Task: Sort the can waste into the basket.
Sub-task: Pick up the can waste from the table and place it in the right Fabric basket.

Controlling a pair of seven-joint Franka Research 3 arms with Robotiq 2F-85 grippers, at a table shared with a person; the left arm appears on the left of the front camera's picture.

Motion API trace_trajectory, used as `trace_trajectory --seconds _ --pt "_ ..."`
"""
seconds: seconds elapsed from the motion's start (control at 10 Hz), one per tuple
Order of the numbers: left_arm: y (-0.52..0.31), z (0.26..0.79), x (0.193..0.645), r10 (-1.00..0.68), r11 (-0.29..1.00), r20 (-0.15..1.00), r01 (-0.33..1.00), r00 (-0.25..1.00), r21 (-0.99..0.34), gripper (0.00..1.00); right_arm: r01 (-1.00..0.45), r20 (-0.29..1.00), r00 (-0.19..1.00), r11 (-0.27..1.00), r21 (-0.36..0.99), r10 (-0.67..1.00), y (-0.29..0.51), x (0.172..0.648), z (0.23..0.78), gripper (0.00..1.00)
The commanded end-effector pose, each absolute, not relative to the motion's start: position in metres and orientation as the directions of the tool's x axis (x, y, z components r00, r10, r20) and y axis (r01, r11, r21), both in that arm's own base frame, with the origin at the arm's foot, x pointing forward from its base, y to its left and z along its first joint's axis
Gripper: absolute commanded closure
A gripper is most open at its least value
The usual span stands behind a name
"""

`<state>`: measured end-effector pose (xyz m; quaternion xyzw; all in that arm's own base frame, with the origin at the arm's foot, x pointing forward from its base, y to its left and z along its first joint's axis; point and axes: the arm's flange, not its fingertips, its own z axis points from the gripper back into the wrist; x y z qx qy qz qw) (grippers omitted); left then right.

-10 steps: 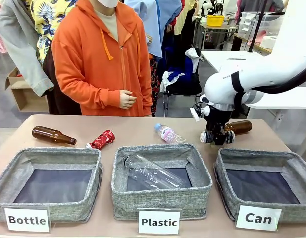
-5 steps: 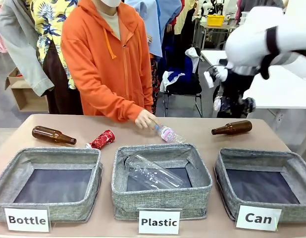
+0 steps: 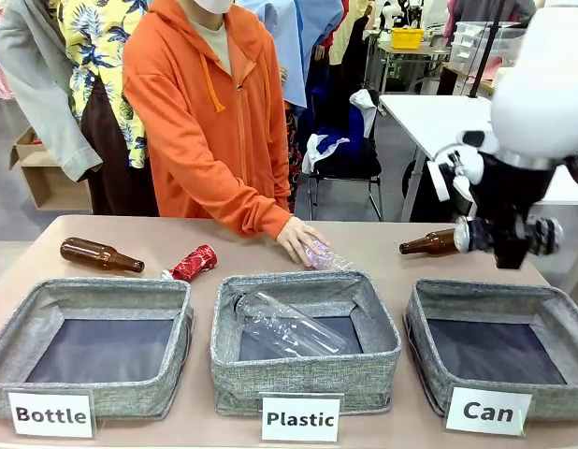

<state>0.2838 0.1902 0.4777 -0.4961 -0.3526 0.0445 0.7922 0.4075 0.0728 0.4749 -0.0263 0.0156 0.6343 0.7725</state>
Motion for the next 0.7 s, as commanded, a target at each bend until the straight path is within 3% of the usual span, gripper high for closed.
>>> trace_trajectory --seconds 0.0,0.3,0.4,0.5,0.6 --pt "0.190 0.478 0.285 0.421 0.502 0.535 0.303 0.733 -0.810 0.06 -0.977 -0.028 0.211 0.212 0.015 0.977 0.059 0.404 0.469 1.00" --pt "0.190 0.478 0.285 0.421 0.502 0.535 0.303 0.733 -0.810 0.06 -0.977 -0.031 0.209 0.210 0.038 0.977 0.051 0.410 0.464 1.00" --pt "0.190 0.478 0.285 0.421 0.502 0.535 0.303 0.733 -0.810 0.06 -0.978 -0.031 0.204 0.205 0.045 0.978 0.051 0.414 0.464 0.79" --pt "0.190 0.478 0.285 0.421 0.502 0.535 0.303 0.733 -0.810 0.06 -0.977 -0.043 0.205 0.207 0.044 0.978 0.052 0.416 0.463 0.39" --pt "0.190 0.478 0.285 0.421 0.502 0.535 0.303 0.733 -0.810 0.06 -0.978 -0.050 0.203 0.205 0.045 0.978 0.054 0.417 0.463 0.20"
